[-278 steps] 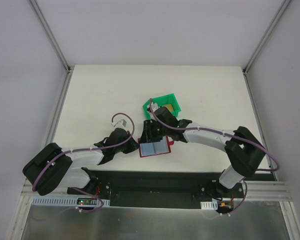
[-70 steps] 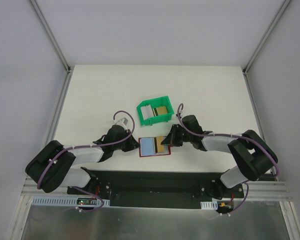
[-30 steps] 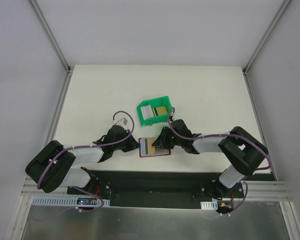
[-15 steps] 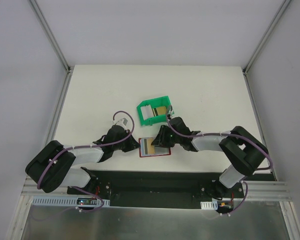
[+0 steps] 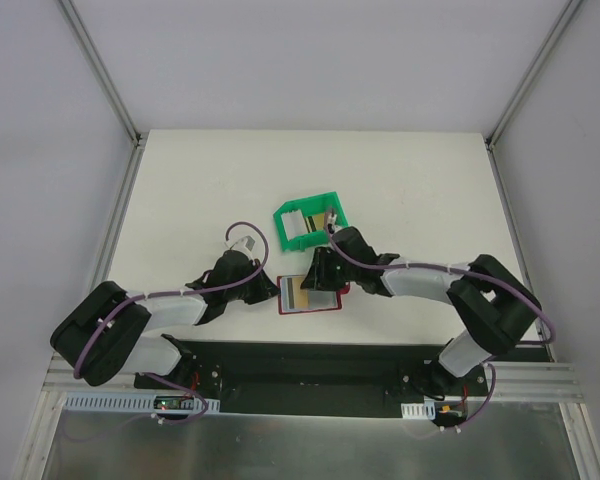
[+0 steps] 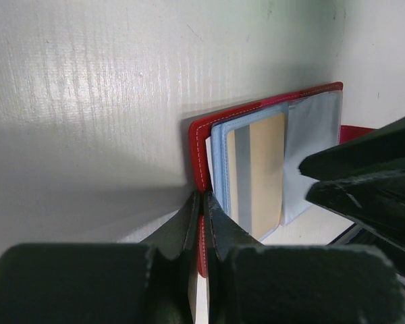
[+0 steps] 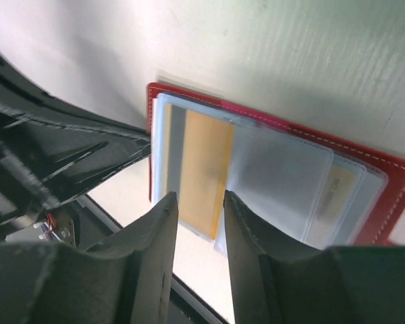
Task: Put the credit cards into the card holder
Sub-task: Insert the credit card into the card holder, then turn over the card slot in the card holder.
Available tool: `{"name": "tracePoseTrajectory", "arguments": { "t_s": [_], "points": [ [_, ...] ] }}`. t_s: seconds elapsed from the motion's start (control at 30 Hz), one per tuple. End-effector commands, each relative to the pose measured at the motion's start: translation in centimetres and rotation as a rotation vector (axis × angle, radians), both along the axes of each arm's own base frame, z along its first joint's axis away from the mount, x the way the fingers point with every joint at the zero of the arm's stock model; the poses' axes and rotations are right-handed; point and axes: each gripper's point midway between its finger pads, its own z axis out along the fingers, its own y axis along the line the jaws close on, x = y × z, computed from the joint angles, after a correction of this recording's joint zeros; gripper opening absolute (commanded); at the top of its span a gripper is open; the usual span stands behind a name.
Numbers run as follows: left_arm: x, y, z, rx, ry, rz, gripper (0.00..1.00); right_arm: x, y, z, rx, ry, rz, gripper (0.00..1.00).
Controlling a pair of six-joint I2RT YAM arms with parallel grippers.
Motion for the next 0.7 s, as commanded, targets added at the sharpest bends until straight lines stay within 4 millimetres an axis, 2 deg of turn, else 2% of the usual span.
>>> {"name": "tracePoseTrajectory", "arguments": {
  "t_s": [0.0, 0.13, 0.23, 0.37, 0.53, 0.67],
  "points": [
    [-1.5, 2.2, -2.2, 0.092, 0.063, 0.025, 0.0, 2.1, -0.8, 5.5, -0.031, -0.176, 0.036, 0.39],
    [-1.1, 2.2, -1.1, 0.09, 0.032, 0.029, 0.0, 3.5, -2.3, 8.5, -0.074, -0.248, 0.045, 0.51],
    [-0.7, 2.3, -0.1, 0.089, 0.006, 0.034, 0.0, 5.5, -2.9, 10.2, -0.093, -0.298, 0.031, 0.59],
    [-0.3, 2.4, 1.2, 0.088, -0.029, 0.039, 0.0, 8.3, -2.4, 12.2, -0.104, -0.313, 0.037, 0.63],
    [-0.2, 2.7, 2.0, 0.097, -0.055, 0.039, 0.0, 11.1, -0.6, 12.1, -0.127, -0.286, 0.075, 0.68],
    [-0.2, 2.8, 2.2, 0.099, -0.058, 0.04, 0.0, 13.6, 0.4, 10.5, -0.151, -0.225, 0.078, 0.72]
  ]
}}
